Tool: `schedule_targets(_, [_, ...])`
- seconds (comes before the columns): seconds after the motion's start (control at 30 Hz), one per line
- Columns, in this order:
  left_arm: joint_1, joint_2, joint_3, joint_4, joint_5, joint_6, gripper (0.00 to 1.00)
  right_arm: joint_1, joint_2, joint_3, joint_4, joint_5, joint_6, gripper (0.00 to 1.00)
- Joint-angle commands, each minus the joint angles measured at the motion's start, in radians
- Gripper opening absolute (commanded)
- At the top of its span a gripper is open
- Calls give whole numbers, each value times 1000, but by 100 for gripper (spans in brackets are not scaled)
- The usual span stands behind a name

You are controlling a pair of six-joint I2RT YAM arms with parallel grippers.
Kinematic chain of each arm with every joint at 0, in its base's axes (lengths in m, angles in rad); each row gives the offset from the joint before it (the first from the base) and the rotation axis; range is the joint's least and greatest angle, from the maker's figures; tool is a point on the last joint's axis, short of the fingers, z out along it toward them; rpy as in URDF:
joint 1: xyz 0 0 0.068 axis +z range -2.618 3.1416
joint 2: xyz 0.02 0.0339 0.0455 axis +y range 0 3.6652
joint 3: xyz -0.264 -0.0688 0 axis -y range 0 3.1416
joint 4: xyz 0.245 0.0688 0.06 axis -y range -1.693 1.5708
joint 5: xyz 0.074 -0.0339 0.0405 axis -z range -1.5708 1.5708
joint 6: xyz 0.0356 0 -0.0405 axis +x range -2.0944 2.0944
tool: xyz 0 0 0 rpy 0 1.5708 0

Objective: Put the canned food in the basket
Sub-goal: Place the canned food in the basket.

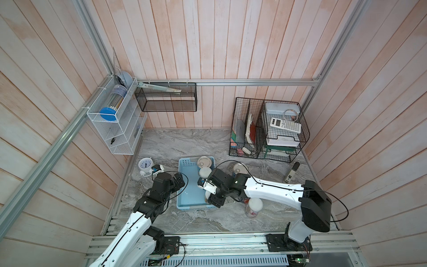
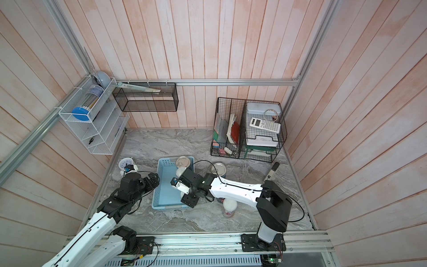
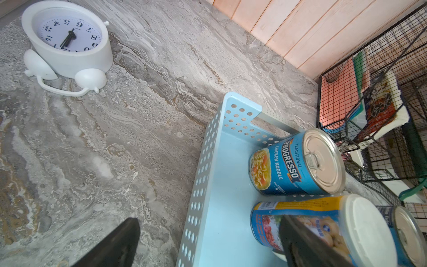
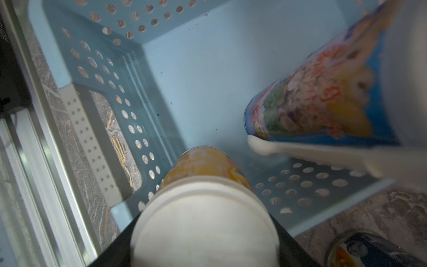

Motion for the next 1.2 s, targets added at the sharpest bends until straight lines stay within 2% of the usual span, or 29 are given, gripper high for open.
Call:
schedule_targets(0.0, [4, 1, -14, 0, -6, 1, 100, 5, 48, 54, -13, -4, -17, 73])
schedule_targets(0.13, [4, -3, -13, -4, 3, -3, 100, 4, 69, 50, -3, -3, -21, 79])
schedule_targets(0.3, [3, -2, -13, -5, 3, -14, 100, 1, 55, 23, 8, 26, -17, 93])
schedule_targets(0.4, [2, -5, -3, -2, 24, -19, 100, -6, 25, 10, 12, 30, -7, 95])
schedule_targets(0.5, [-26, -19, 39, -8, 33, -3, 100, -29, -69, -20, 40, 5, 17, 96])
schedule_targets(0.6, [-136, -15, 101, -18, -16, 32, 100, -61, -207, -58, 66, 10, 68, 97])
schedule_targets(0.7, [-305, 38, 159, -5, -90, 64, 100, -75, -354, -132, 111, 99, 149, 98])
schedule_targets(0.77, [-452, 105, 200, 11, -167, 95, 100, -95, -455, -185, 146, 137, 166, 98])
schedule_targets(0.83, [-537, 187, 248, 17, -197, 124, 100, -156, -526, -207, 142, 141, 204, 98])
schedule_targets(0.9, [-568, 279, 311, 36, -137, 156, 100, -249, -578, -211, 117, 176, 253, 98])
schedule_targets(0.97, [-583, 385, 392, 41, -56, 203, 100, -363, -602, -209, 91, 199, 305, 98])
schedule_targets(1.03, [-589, 502, 500, 6, -2, 253, 100, -482, -593, -197, 46, 164, 334, 98])
schedule_targets(1.17, [-587, 669, 646, -25, 26, 291, 100, -589, -557, -219, 34, 139, 381, 97])
